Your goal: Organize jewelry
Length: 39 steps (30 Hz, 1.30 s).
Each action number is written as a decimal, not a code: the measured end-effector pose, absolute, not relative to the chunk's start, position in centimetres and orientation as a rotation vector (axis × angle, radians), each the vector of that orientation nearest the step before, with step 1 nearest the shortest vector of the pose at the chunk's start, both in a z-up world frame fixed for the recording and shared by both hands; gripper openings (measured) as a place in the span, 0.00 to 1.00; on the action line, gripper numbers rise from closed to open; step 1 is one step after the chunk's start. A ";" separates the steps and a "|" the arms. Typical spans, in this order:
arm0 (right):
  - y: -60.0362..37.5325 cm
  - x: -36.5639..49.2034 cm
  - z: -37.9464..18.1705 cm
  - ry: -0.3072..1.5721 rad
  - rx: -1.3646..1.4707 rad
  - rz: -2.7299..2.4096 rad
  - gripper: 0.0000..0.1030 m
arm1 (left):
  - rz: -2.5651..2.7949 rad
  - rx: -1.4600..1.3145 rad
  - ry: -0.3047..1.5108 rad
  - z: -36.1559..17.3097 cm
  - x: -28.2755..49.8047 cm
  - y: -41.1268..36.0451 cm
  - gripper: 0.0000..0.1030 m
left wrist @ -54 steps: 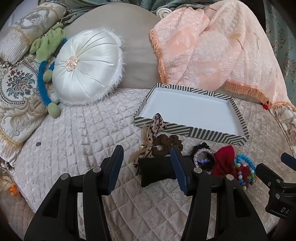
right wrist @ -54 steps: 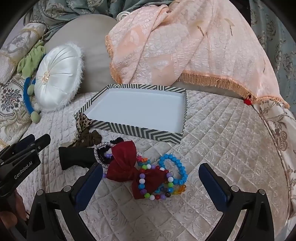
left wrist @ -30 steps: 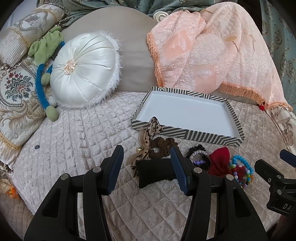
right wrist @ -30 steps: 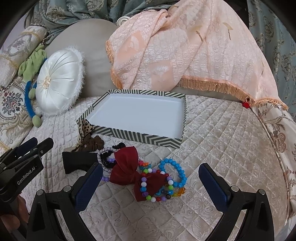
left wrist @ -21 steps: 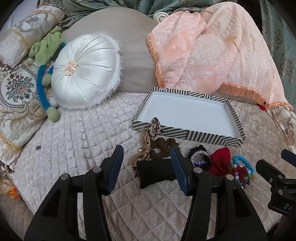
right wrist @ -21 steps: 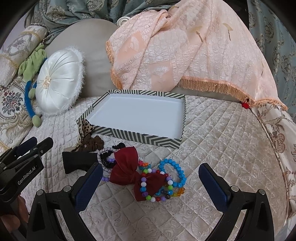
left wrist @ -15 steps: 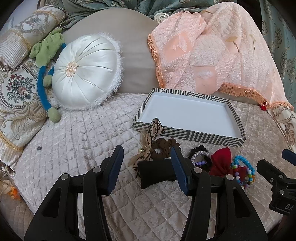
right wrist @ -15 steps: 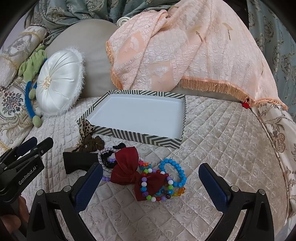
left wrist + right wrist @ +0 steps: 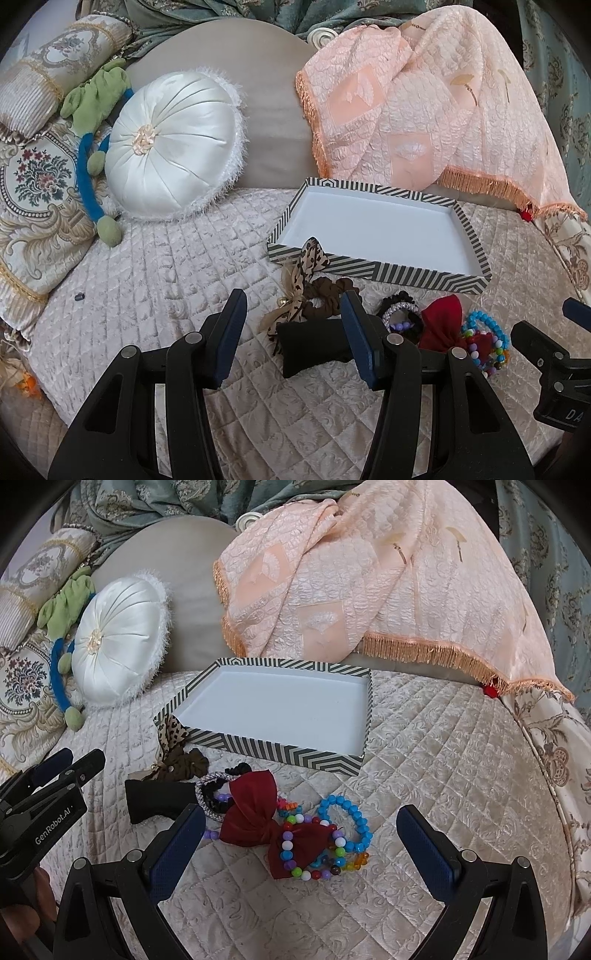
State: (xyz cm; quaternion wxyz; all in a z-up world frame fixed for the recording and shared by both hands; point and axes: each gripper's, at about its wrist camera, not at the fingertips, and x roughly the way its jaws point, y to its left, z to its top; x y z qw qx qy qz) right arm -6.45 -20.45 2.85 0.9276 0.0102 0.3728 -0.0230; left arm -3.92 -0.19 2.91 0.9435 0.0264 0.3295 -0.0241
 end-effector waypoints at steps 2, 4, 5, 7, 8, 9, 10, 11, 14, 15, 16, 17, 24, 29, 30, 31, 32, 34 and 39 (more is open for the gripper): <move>-20.5 -6.4 2.9 0.768 0.032 -0.042 1.00 | -0.049 0.057 0.668 3.0 -4.0 -0.2 0.51; -20.6 -6.4 2.9 0.774 0.064 -0.030 1.00 | -0.051 0.054 0.668 3.0 -4.0 -0.2 0.51; -20.6 -6.4 2.9 0.772 0.064 -0.029 1.00 | -0.052 0.053 0.664 3.1 -4.1 -0.2 0.51; -20.6 -6.5 3.0 0.770 0.062 -0.027 1.00 | -0.054 0.052 0.659 3.3 -4.3 -0.2 0.51; -20.5 -6.6 3.0 0.764 0.050 -0.030 1.00 | -0.055 0.052 0.657 3.4 -4.4 -0.2 0.51; -20.5 -6.7 3.0 0.762 0.049 -0.030 1.00 | -0.057 0.051 0.653 3.4 -4.5 -0.1 0.51; -20.5 -6.8 3.1 0.751 0.040 -0.032 1.00 | -0.056 0.053 0.648 3.5 -4.6 -0.2 0.51; -20.4 -6.8 3.1 0.746 0.035 -0.033 1.00 | -0.056 0.055 0.644 3.6 -4.7 -0.2 0.51; -20.4 -6.9 3.3 0.737 0.032 -0.032 1.00 | -0.052 0.058 0.639 3.7 -4.8 -0.2 0.51; -20.3 -7.0 3.4 0.732 0.031 -0.032 1.00 | -0.052 0.056 0.639 3.7 -4.8 -0.2 0.51; -20.3 -6.9 3.4 0.747 0.032 -0.031 1.00 | -0.052 0.054 0.638 3.7 -4.8 -0.1 0.51; -20.3 -6.9 3.5 0.747 0.031 -0.030 1.00 | -0.051 0.053 0.638 3.7 -4.8 -0.1 0.51; -20.3 -6.9 3.5 0.756 0.036 -0.027 1.00 | -0.048 0.053 0.635 3.7 -5.0 0.0 0.51; -20.4 -6.7 3.5 0.784 0.026 -0.029 1.00 | -0.047 0.054 0.640 3.7 -4.9 0.1 0.51; -20.4 -6.7 3.5 0.786 0.026 -0.028 1.00 | -0.047 0.055 0.641 3.7 -4.9 0.1 0.51; -20.5 -6.7 3.4 0.784 0.039 -0.022 1.00 | -0.048 0.054 0.643 3.6 -4.8 0.2 0.51; -20.5 -6.7 3.4 0.784 0.041 -0.020 1.00 | -0.048 0.054 0.644 3.6 -4.8 0.2 0.51; -20.6 -6.7 3.4 0.779 0.051 -0.013 1.00 | -0.047 0.054 0.649 3.4 -4.8 0.2 0.51; -20.5 -6.8 3.4 0.757 0.062 0.000 1.00 | -0.044 0.056 0.649 3.4 -4.7 0.2 0.51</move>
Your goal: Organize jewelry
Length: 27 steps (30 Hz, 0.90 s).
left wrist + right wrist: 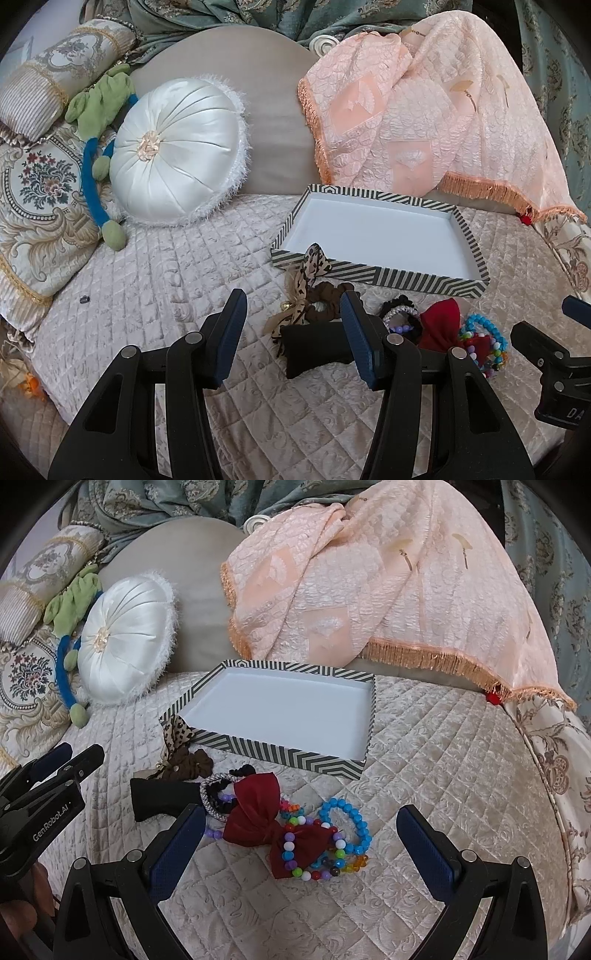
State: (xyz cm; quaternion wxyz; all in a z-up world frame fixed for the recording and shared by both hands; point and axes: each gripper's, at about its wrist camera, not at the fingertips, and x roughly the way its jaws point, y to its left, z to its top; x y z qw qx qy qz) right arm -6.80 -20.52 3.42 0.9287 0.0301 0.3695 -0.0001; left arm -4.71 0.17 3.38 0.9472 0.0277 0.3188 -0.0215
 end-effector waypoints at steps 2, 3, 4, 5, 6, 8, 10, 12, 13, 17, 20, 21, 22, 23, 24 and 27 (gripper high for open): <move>-20.5 -6.8 3.4 0.746 0.064 0.003 1.00 | -0.045 0.056 0.650 3.4 -4.7 0.2 0.51; -20.5 -6.8 3.4 0.742 0.066 0.003 1.00 | -0.044 0.056 0.650 3.4 -4.7 0.2 0.51; -20.5 -6.9 3.4 0.738 0.070 0.004 1.00 | -0.043 0.057 0.650 3.4 -4.7 0.2 0.51; -20.6 -6.9 3.4 0.734 0.072 0.005 1.00 | -0.042 0.058 0.651 3.3 -4.7 0.2 0.51; -20.6 -6.9 3.3 0.735 0.073 0.005 1.00 | -0.041 0.057 0.653 3.3 -4.7 0.1 0.51; -20.6 -6.8 3.2 0.741 0.068 0.002 1.00 | -0.041 0.055 0.659 3.2 -4.6 0.3 0.51; -20.8 -6.8 3.1 0.747 0.069 0.009 1.00 | -0.043 0.049 0.667 3.1 -4.5 0.5 0.51; -20.9 -6.8 2.7 0.755 0.065 0.024 1.00 | -0.048 0.030 0.680 3.1 -4.3 1.0 0.51; -20.9 -6.7 2.4 0.779 0.046 0.020 1.00 | -0.048 0.025 0.684 3.1 -4.3 1.1 0.51; -21.7 -6.5 0.7 0.830 0.030 0.026 1.00 | -0.053 -0.021 0.714 3.1 -3.7 2.2 0.51; -22.3 -6.4 -0.2 0.854 0.040 0.049 1.00 | -0.058 -0.061 0.739 2.9 -3.2 3.0 0.51; -22.4 -6.4 -0.4 0.860 0.040 0.061 1.00 | -0.059 -0.070 0.747 2.8 -3.1 3.2 0.51; -22.3 -6.4 -0.4 0.851 0.040 0.072 1.00 | -0.058 -0.081 0.761 2.7 -2.8 3.5 0.51; -22.3 -6.4 -0.5 0.850 0.037 0.087 0.99 | -0.059 -0.090 0.771 2.6 -2.6 3.8 0.51; -22.3 -6.3 -0.5 0.848 0.033 0.114 0.99 | -0.061 -0.106 0.784 2.4 -2.4 4.1 0.51; -21.7 -5.9 -1.1 0.848 0.012 0.179 0.88 | -0.055 -0.142 0.808 2.1 -1.9 4.9 0.51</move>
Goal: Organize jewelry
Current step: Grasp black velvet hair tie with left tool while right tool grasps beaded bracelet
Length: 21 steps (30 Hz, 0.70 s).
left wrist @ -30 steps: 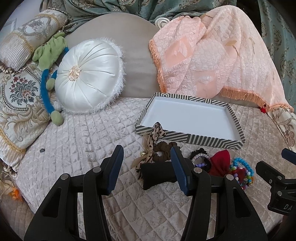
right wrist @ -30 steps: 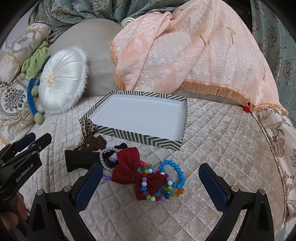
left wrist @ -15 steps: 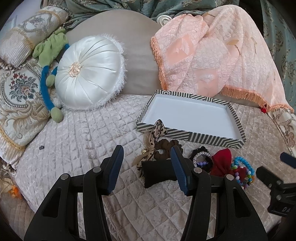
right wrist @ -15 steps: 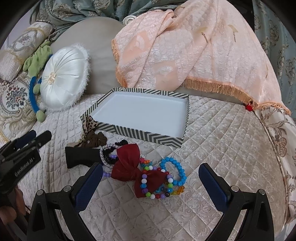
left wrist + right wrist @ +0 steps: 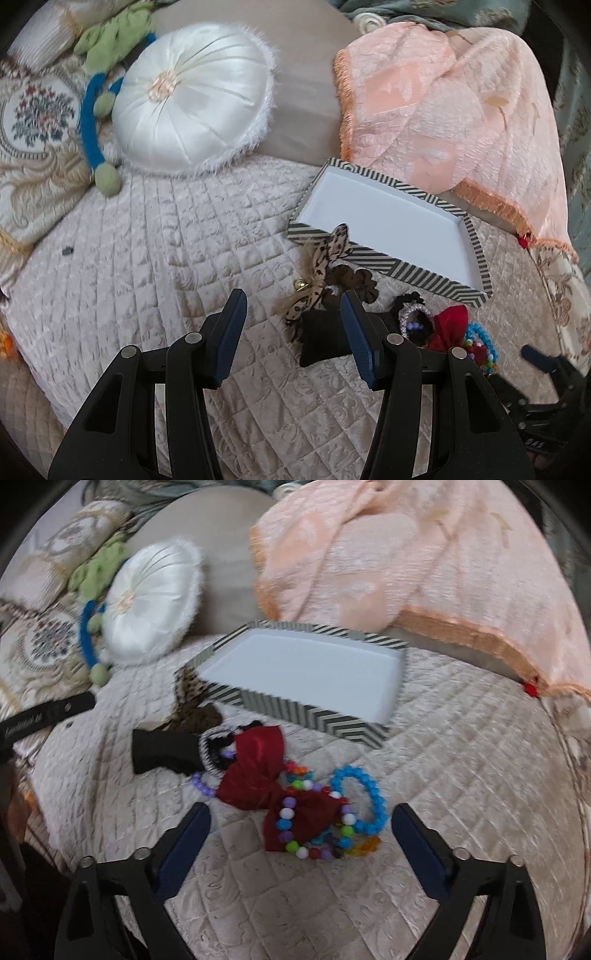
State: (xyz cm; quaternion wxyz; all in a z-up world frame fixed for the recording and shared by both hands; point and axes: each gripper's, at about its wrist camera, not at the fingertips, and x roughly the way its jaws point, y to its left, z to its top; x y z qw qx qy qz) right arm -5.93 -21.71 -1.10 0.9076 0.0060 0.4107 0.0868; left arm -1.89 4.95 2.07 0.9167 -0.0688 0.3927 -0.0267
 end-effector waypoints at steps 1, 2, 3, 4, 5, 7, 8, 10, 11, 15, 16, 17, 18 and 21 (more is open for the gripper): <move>-21.5 -5.7 -1.4 0.854 0.004 0.196 0.83 | -0.052 -0.152 0.816 2.0 -1.7 5.2 0.51; -21.3 -5.5 -1.7 0.866 -0.009 0.214 0.81 | -0.050 -0.165 0.827 1.8 -1.5 5.5 0.52; -21.1 -5.2 -2.0 0.875 -0.023 0.227 0.81 | -0.047 -0.179 0.839 1.6 -1.3 5.8 0.53; -20.9 -5.0 -2.2 0.877 -0.035 0.238 0.81 | -0.047 -0.195 0.850 1.3 -1.1 6.0 0.59; -20.8 -4.9 -2.2 0.883 -0.043 0.245 0.81 | -0.050 -0.212 0.857 1.1 -0.9 6.2 0.63; -20.4 -4.6 -2.3 0.874 -0.061 0.267 0.81 | -0.060 -0.248 0.879 0.6 -0.5 6.5 0.63; -20.4 -4.6 -2.3 0.877 -0.066 0.271 0.81 | -0.063 -0.251 0.888 0.4 -0.4 6.5 0.63; -20.4 -4.5 -2.2 0.880 -0.077 0.282 0.81 | -0.063 -0.239 0.901 0.1 -0.1 6.2 0.64; -20.5 -4.4 -2.2 0.886 -0.082 0.286 0.81 | -0.066 -0.228 0.907 -0.1 0.1 5.9 0.64; -21.1 -4.8 -2.1 0.896 -0.111 0.310 0.81 | -0.095 -0.224 0.947 -1.1 0.7 5.3 0.65; -21.3 -5.0 -2.2 0.901 -0.109 0.316 0.81 | -0.111 -0.230 0.962 -1.5 0.9 5.1 0.66; -21.6 -5.2 -2.3 0.906 -0.103 0.321 0.80 | -0.114 -0.231 0.972 -1.7 1.2 5.0 0.66; -21.9 -5.3 -2.3 0.910 -0.095 0.322 0.79 | -0.111 -0.230 0.980 -2.0 1.4 4.8 0.66; -22.5 -5.3 -2.6 0.916 -0.066 0.330 0.66 | -0.121 -0.222 0.986 -2.5 1.9 4.2 0.67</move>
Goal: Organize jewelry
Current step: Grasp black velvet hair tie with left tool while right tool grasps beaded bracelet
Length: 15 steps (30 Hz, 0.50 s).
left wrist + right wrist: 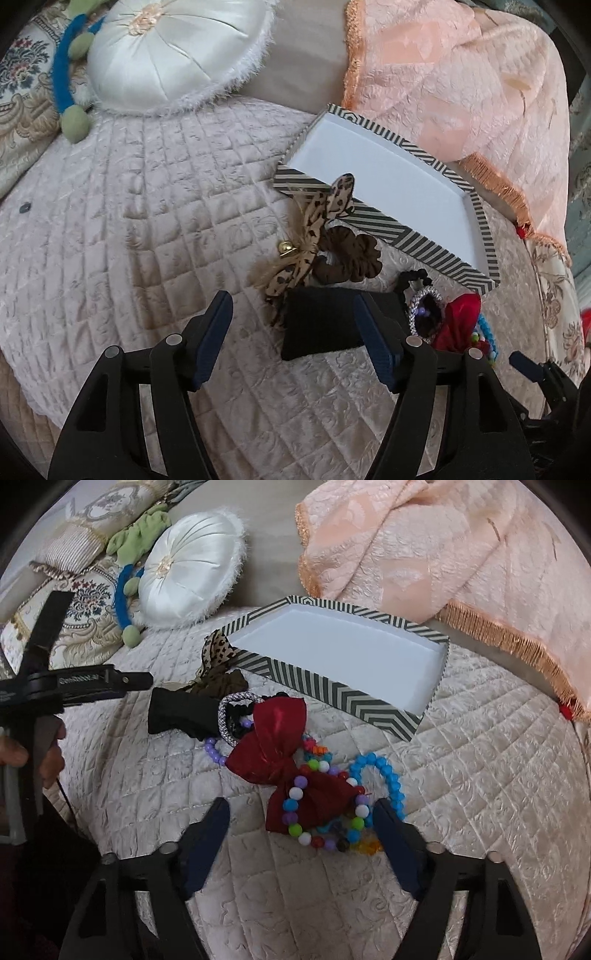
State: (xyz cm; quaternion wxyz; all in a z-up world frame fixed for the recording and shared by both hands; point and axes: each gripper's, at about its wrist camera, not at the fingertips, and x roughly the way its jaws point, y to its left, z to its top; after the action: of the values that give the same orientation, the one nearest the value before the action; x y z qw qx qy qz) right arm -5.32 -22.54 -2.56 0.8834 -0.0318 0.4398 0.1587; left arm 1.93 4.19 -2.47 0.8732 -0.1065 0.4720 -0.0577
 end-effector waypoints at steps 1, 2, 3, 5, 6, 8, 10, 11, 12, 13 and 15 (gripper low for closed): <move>-22.6 -5.2 -2.7 0.919 -0.058 0.334 0.60 | -0.117 -0.214 0.988 -2.6 2.1 4.0 0.67; -22.5 -5.0 -2.8 0.923 -0.049 0.341 0.56 | -0.119 -0.206 0.994 -2.8 2.2 3.7 0.67; -22.4 -4.9 -2.9 0.928 -0.044 0.351 0.54 | -0.131 -0.200 0.996 -2.9 2.3 3.4 0.67; -22.0 -4.6 -3.3 0.941 -0.046 0.360 0.49 | -0.145 -0.173 0.993 -3.0 2.3 2.9 0.67; -21.8 -4.4 -3.5 0.946 -0.049 0.364 0.46 | -0.147 -0.153 0.990 -3.0 2.3 2.6 0.67; -21.5 -4.2 -3.9 0.954 -0.047 0.374 0.38 | -0.152 -0.094 0.981 -3.1 2.4 1.7 0.67; -21.4 -3.9 -4.4 0.966 -0.044 0.382 0.33 | -0.158 -0.056 0.983 -3.4 2.5 1.0 0.67; -21.4 -3.7 -4.7 0.975 -0.039 0.384 0.28 | -0.161 -0.031 0.987 -3.6 2.6 0.7 0.67; -21.5 -3.5 -5.1 0.987 -0.028 0.386 0.26 | -0.162 -0.014 0.989 -3.8 2.8 0.4 0.67; -21.6 -3.5 -5.3 0.992 -0.019 0.387 0.23 | -0.165 0.009 0.992 -4.1 2.9 0.1 0.67; -22.1 -3.4 -5.4 0.993 0.014 0.388 0.14 | -0.172 0.044 0.992 -4.5 3.0 -0.4 0.67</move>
State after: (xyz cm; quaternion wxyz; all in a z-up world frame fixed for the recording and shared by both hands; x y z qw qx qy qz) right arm -3.39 -22.09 -5.44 0.8612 0.0067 0.4733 0.1851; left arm 3.01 -0.43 -4.51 0.8756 0.0210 0.4754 -0.0826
